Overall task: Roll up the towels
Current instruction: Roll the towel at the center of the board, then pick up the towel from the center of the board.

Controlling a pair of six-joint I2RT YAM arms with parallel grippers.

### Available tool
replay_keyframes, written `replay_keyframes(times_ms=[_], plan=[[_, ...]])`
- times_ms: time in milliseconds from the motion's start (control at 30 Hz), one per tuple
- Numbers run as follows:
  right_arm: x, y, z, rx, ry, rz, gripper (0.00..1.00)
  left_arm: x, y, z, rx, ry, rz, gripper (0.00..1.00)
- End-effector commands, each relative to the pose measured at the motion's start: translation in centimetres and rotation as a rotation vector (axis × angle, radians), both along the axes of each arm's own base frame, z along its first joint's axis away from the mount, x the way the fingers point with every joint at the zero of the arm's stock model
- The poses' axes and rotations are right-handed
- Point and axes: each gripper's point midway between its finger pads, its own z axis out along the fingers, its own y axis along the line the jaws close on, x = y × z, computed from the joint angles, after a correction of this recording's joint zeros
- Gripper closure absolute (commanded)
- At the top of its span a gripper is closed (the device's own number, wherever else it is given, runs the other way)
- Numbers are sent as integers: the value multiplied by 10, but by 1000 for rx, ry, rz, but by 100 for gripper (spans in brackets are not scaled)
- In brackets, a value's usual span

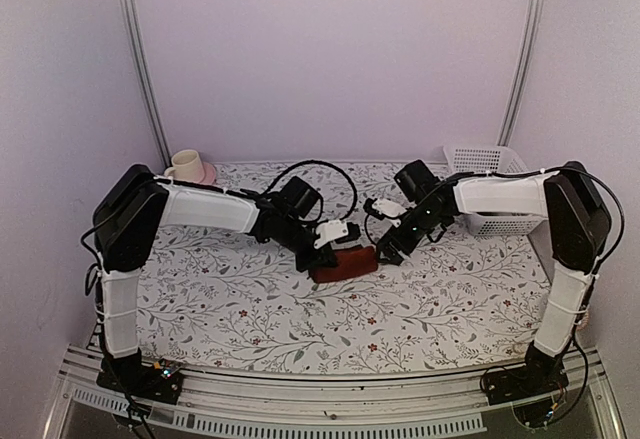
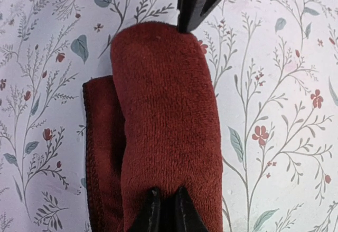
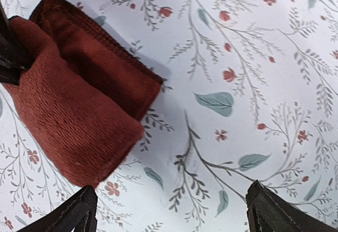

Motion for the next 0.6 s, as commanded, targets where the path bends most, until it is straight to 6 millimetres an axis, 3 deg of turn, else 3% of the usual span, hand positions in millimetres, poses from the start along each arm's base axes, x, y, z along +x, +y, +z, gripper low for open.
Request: replay_keyframes(times_ms=[0,100,267,467,567], plan=[[21,-22,24,-11,-112,-143,1,1,30,-46,113,187,132,90],[33,-39,39,17,-158,-258,1,8,28,-44,94,243,174,92],[32,-55,55,127,-261,-401,1,23,24,-41,37,328,242,95],[15,-33,90,400,-229,-425,1,20,13,-50,-3,457,311,100],[15,-41,90,403,-164,-575,1,17,8,-52,-26,496,356,100]])
